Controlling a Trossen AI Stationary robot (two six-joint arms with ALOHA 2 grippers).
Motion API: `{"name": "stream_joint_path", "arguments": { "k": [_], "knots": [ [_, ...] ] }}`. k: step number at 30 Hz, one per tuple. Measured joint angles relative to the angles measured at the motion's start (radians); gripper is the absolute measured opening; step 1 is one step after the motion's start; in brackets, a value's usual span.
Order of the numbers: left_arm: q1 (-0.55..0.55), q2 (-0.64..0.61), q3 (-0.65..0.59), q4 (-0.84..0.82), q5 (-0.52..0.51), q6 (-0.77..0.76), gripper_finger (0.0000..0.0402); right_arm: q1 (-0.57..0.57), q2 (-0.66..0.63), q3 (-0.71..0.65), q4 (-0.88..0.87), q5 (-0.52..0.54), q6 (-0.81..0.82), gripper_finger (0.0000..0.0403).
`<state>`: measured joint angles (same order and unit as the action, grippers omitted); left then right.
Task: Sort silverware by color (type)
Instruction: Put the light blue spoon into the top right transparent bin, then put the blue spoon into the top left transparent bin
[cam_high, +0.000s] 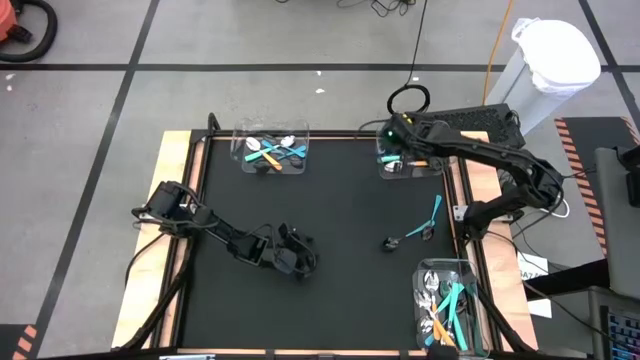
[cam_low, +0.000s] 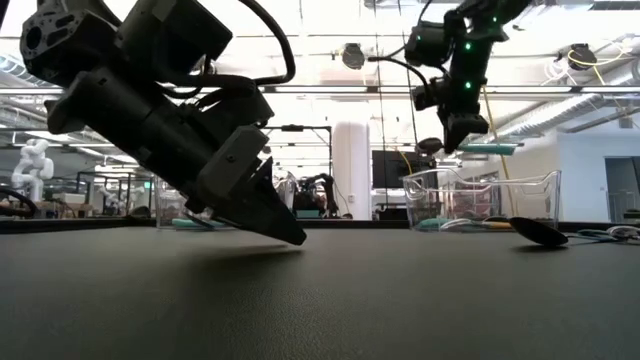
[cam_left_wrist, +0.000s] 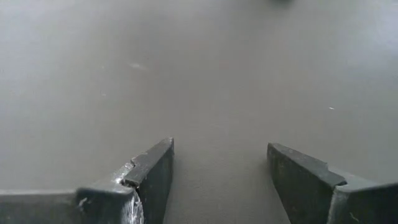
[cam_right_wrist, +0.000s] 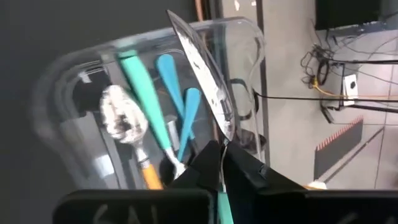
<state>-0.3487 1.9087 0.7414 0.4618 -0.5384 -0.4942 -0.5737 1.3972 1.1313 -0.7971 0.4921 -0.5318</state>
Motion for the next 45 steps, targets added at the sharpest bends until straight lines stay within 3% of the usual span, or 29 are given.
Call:
{"name": "stream_joint_path", "arguments": {
  "k": [4,10,15,17,22,25,30,35,45],
  "knots": [
    [-0.001,0.0,0.0,-0.003,0.005,-0.017,0.0255,-0.055,0.0,-0.033,0.074,0.0,-0.037,0.0032],
    [-0.001,0.0,0.0,-0.008,0.005,-0.021,0.0255,-0.091,0.0,-0.036,0.074,0.001,0.0,0.0107],
    [-0.001,0.0,0.0,-0.01,0.005,-0.023,0.0255,-0.062,-0.001,-0.023,-0.024,0.0,0.137,0.0163],
    [-0.001,0.0,0.0,-0.01,0.005,-0.023,0.0255,-0.034,-0.004,-0.022,-0.08,-0.048,0.181,0.0172],
    [-0.001,0.0,0.0,-0.011,0.005,-0.024,0.0255,0.051,-0.011,-0.021,-0.223,-0.278,0.266,0.0165],
    [-0.001,0.0,0.0,-0.011,0.005,-0.025,0.0255,0.114,-0.014,-0.021,-0.296,-0.362,0.362,0.0148],
    [-0.001,0.0,0.0,-0.011,0.005,-0.025,0.0255,0.217,-0.014,-0.028,-0.359,-0.427,0.581,0.0128],
    [-0.001,0.0,0.0,-0.011,0.005,-0.029,0.0255,0.335,-0.013,-0.086,-0.344,-0.519,0.599,0.0123],
    [-0.001,0.0,0.0,-0.025,0.004,-0.05,0.0255,0.519,-0.012,-0.31,-0.125,-0.524,0.669,0.0123]
  ]
}}
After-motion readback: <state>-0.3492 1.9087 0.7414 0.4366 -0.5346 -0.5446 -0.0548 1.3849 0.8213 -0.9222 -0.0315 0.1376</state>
